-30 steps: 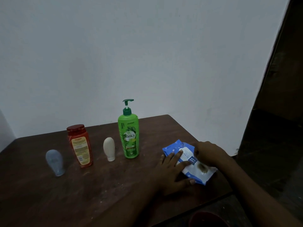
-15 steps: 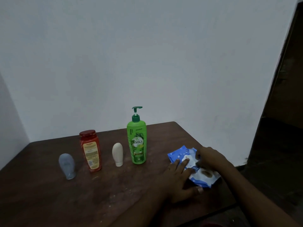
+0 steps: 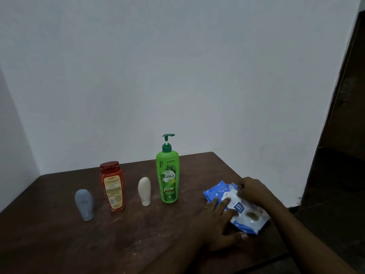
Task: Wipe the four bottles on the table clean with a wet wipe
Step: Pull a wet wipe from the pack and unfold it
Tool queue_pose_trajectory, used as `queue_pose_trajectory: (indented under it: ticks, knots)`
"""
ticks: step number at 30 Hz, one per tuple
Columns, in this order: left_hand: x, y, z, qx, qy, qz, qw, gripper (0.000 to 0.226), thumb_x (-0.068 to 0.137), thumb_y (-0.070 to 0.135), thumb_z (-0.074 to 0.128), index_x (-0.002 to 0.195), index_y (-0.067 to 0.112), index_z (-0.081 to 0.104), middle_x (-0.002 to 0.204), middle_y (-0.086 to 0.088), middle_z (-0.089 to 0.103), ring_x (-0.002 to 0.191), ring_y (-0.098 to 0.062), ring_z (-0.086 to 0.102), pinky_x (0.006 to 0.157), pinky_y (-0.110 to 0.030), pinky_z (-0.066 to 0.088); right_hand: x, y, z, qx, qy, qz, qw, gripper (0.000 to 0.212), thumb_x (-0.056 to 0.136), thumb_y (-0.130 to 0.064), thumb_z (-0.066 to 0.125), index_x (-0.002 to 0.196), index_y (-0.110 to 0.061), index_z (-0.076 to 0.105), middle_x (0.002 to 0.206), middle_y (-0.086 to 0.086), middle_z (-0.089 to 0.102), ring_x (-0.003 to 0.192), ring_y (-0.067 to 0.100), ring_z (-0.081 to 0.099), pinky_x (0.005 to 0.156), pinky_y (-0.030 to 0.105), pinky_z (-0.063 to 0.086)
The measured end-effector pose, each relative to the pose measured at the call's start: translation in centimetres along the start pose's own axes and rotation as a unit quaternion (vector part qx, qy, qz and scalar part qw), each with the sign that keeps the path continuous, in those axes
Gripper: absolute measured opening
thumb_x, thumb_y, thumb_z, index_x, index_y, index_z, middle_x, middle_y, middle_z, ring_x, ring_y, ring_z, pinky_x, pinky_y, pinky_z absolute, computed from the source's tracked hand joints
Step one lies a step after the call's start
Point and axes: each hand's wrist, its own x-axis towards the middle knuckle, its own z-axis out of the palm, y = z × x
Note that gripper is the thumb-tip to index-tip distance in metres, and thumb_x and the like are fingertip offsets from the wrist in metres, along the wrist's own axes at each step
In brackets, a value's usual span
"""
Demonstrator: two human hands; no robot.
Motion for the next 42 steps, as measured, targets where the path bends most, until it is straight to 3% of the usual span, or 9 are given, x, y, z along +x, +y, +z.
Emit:
queue_pose_trajectory:
  ticks: [2,6,9,13,27,34,38,40,42]
  knots:
    - [0.0,0.0,-0.1,-0.002,-0.005,0.000,1.000,0.075,0.093,0.081,0.040,0.155,0.041,0.028,0.174,0.002,0.004,0.160,-0.034,-0.003,0.128,-0.056,0.007,-0.4,-0.5,-1.0,0.059,0.000,0.004,0.998,0.028,0.083,-0.012,0.058,0.064,-0.021,0.039,0.064,-0.004,0.047,0.059,0.013,0.043,0.053,0.025,0.029]
    - [-0.1,0.3,-0.8,0.002,-0.025,0.000,1.000,0.078,0.092,0.082,0.038,0.157,0.040,0.024,0.175,0.001,0.002,0.160,-0.034,-0.006,0.128,-0.057,0.005,-0.4,-0.2,-2.2,0.142,0.001,0.005,0.990,0.015,0.081,-0.014,0.065,0.070,-0.004,0.061,0.069,0.014,0.062,0.061,0.015,0.051,0.059,0.027,0.039]
    - [-0.2,0.4,-1.0,0.001,-0.033,-0.004,0.999,0.079,0.092,0.083,0.037,0.158,0.040,0.023,0.175,0.002,0.000,0.160,-0.034,-0.007,0.127,-0.058,0.003,-0.5,-0.1,-3.0,0.193,0.011,-0.003,0.981,0.014,0.081,-0.019,0.065,0.072,-0.010,0.062,0.071,0.011,0.057,0.061,0.019,0.049,0.058,0.031,0.038]
    - [-0.1,0.4,-1.2,0.003,-0.051,-0.007,0.999,0.082,0.091,0.085,0.034,0.158,0.042,0.020,0.174,0.001,-0.002,0.159,-0.034,-0.010,0.127,-0.060,0.003,-1.0,-0.1,-4.4,0.285,-0.018,0.013,0.958,0.014,0.087,-0.015,0.063,0.077,-0.005,0.060,0.072,0.015,0.056,0.063,0.026,0.049,0.050,0.028,0.035]
    - [0.0,0.4,-1.0,0.006,-0.052,-0.011,0.999,0.082,0.089,0.087,0.033,0.158,0.043,0.021,0.174,0.001,-0.003,0.159,-0.032,-0.011,0.127,-0.060,0.000,-2.2,0.0,-7.3,0.443,-0.017,0.035,0.896,0.008,0.089,-0.013,0.061,0.089,-0.006,0.065,0.079,0.010,0.060,0.072,0.022,0.053,0.060,0.032,0.042]
    - [-0.2,0.4,-0.8,-0.006,0.007,-0.006,1.000,0.078,0.092,0.085,0.032,0.157,0.042,0.024,0.175,0.002,0.000,0.160,-0.027,-0.012,0.126,-0.061,-0.008,-3.0,0.0,-8.3,0.496,-0.026,0.018,0.868,0.006,0.091,-0.010,0.061,0.087,-0.007,0.064,0.069,0.008,0.051,0.062,0.019,0.047,0.062,0.035,0.047]
    - [-0.4,0.6,-0.8,-0.004,0.008,-0.009,1.000,0.077,0.093,0.083,0.030,0.157,0.041,0.026,0.175,0.004,0.000,0.160,-0.025,-0.008,0.126,-0.059,-0.011,-3.5,-0.1,-9.6,0.520,-0.012,-0.018,0.854,0.008,0.095,-0.010,0.062,0.088,-0.008,0.066,0.072,0.008,0.059,0.063,0.019,0.051,0.066,0.036,0.050]
    - [-0.3,0.6,-0.9,-0.004,0.050,0.000,0.999,0.076,0.093,0.082,0.031,0.154,0.038,0.034,0.174,0.004,0.008,0.161,-0.023,-0.003,0.126,-0.057,-0.009,-3.8,-0.1,-10.2,0.522,-0.003,-0.026,0.852,0.009,0.097,-0.012,0.062,0.091,-0.008,0.067,0.078,0.009,0.064,0.066,0.020,0.055,0.065,0.035,0.051]
    - [-0.2,0.9,-1.4,-0.026,0.126,0.014,0.992,0.074,0.094,0.081,0.029,0.145,0.031,0.048,0.168,0.003,0.029,0.158,-0.019,0.015,0.128,-0.050,0.004,-4.1,-0.3,-10.7,0.522,0.002,-0.034,0.853,0.011,0.099,-0.014,0.063,0.093,-0.006,0.068,0.084,0.013,0.066,0.069,0.022,0.057,0.066,0.035,0.052]
